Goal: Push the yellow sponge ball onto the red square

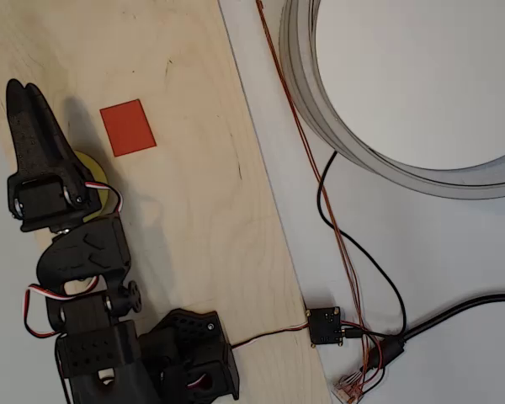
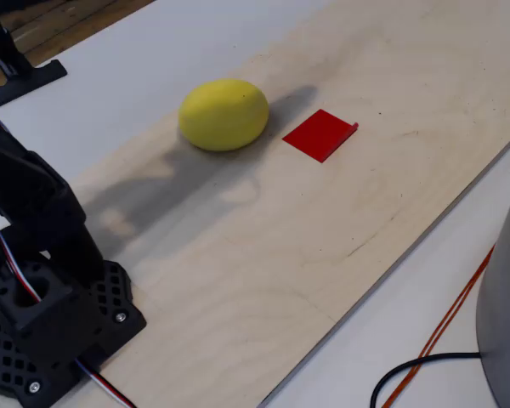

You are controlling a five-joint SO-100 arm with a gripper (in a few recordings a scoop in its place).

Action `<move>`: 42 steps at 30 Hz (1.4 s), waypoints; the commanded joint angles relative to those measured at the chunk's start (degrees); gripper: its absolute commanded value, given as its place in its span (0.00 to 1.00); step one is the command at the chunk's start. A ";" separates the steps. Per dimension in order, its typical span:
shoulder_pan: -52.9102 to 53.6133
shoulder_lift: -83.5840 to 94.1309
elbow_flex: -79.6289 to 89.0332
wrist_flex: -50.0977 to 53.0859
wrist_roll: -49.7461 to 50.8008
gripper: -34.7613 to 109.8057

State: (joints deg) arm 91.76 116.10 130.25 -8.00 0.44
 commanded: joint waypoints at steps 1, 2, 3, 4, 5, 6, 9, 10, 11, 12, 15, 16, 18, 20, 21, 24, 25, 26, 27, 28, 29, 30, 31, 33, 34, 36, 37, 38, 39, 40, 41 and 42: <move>1.49 -27.42 15.12 -41.75 12.30 0.39; 1.49 -27.33 15.21 -41.75 12.13 0.40; 1.49 -27.16 15.29 -41.75 11.87 0.40; 1.41 -27.07 15.47 -41.75 11.69 0.40; 1.41 -26.89 15.64 -41.75 11.34 0.40; 1.32 -26.72 15.82 -41.75 11.07 0.40; 1.23 -26.54 16.35 -41.75 10.81 0.40; 1.23 -26.37 16.44 -41.75 10.55 0.40; 1.23 -26.19 16.61 -41.75 10.20 0.40; 1.14 -26.10 16.70 -41.75 9.93 0.41; 0.70 -22.68 17.93 -40.61 7.21 0.41; 0.70 -20.30 18.28 -38.23 7.29 0.41; 0.53 -14.85 18.98 -32.61 7.56 0.42; -0.35 -8.88 18.63 -24.26 6.77 0.42; -1.14 -5.98 17.49 -18.19 6.77 0.42; -4.22 -0.35 14.77 -4.92 6.06 0.42; -5.01 0.44 13.54 -0.53 7.47 0.43; -5.80 0.88 11.95 3.69 8.44 0.43; -6.59 1.67 11.60 5.89 9.58 0.43; -7.47 2.20 11.07 8.26 11.43 0.43; -8.26 2.37 10.28 11.07 13.18 0.43; -9.14 2.72 9.84 12.83 14.24 0.43; -10.02 3.25 9.84 13.97 15.91 0.43; -11.25 4.04 9.40 17.23 20.13 0.43; -11.78 4.22 8.61 19.34 21.88 0.43; -13.01 4.75 7.12 23.20 25.84 0.43; -13.80 5.01 6.42 25.05 27.60 0.43; -14.50 5.36 5.89 26.63 29.27 0.43; -15.21 5.54 5.54 28.04 31.38 0.43; -15.91 5.98 5.45 29.18 33.13 0.43; -16.70 6.42 5.45 30.15 34.63 0.43; -17.40 6.86 5.54 31.11 36.21 0.43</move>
State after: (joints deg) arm 75.76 119.97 137.64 20.39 32.43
